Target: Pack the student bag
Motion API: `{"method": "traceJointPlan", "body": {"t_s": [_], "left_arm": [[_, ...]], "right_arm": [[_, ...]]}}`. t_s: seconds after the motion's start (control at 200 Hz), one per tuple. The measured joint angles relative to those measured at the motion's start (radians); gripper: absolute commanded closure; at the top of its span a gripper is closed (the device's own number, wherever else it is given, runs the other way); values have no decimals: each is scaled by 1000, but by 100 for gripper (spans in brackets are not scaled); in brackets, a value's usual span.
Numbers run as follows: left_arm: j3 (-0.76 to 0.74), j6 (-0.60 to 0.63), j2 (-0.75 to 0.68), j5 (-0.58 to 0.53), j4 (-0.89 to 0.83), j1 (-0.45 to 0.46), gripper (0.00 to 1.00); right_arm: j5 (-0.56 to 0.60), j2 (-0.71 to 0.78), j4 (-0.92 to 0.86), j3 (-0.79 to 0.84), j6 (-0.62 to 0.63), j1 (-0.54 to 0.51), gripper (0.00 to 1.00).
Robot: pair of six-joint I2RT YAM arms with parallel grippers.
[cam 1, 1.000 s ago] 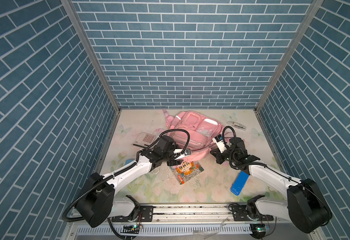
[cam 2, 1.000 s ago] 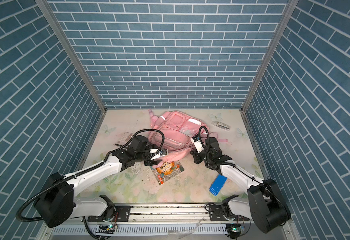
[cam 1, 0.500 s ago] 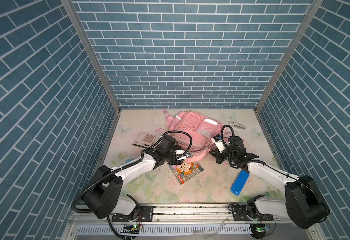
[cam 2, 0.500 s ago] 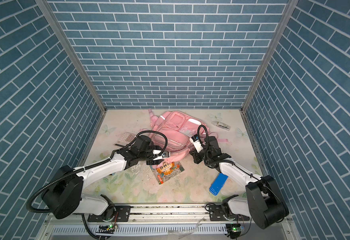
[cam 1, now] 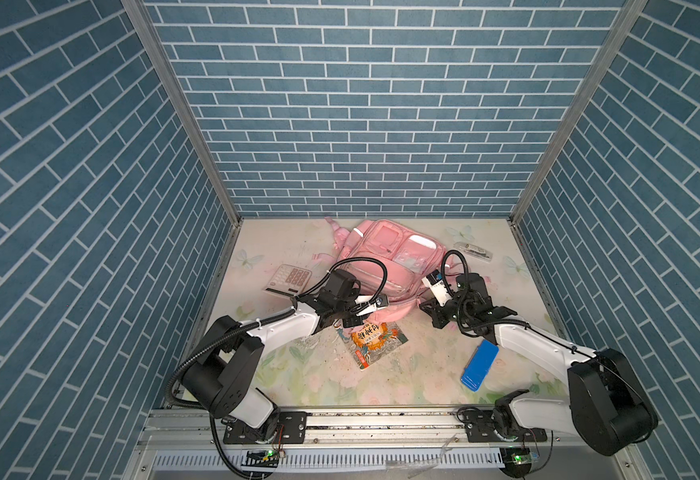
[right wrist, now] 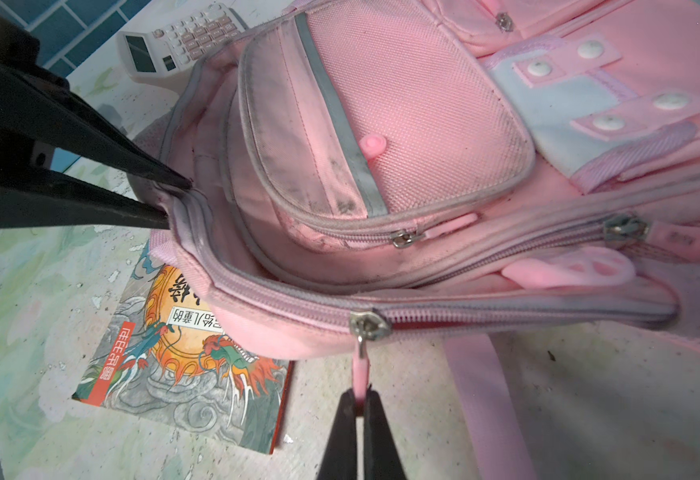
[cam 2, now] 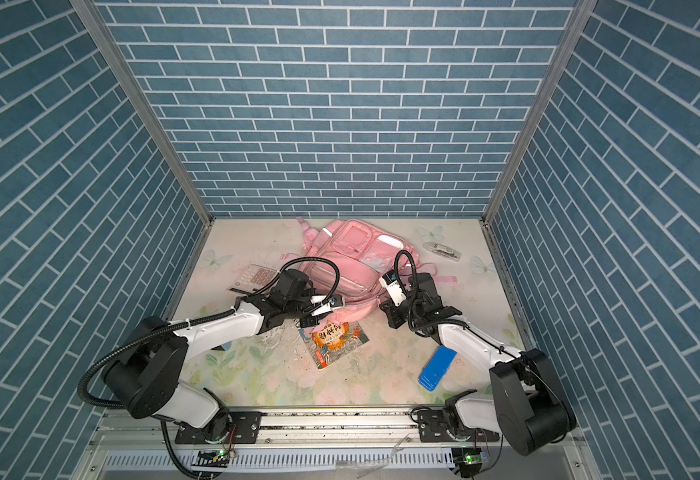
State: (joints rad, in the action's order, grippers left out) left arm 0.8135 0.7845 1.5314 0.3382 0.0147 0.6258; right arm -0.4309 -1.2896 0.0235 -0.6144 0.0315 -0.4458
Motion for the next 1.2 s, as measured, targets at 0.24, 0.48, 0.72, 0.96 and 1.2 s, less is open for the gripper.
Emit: {"method": "traceJointPlan", "body": {"t_s": [0.24, 0.48, 0.72, 0.96, 1.2], "left_arm": [[1, -87, -2, 12, 20, 0, 100], [-2, -289, -40, -10, 64, 13, 100], [1, -452, -73, -93, 58, 98, 100], [33, -627, -129, -208, 2, 224, 100], [148, -797, -61, -282, -5, 310, 100]], "right_arm": [[3, -25, -9, -37, -1, 0, 100], [-4, -36, -26, -88, -10, -6, 100], [-27, -10, -42, -103, -27, -142, 100], [3, 19, -80, -113, 5, -131, 100], [-10, 56, -151, -144, 75, -47, 100]]}}
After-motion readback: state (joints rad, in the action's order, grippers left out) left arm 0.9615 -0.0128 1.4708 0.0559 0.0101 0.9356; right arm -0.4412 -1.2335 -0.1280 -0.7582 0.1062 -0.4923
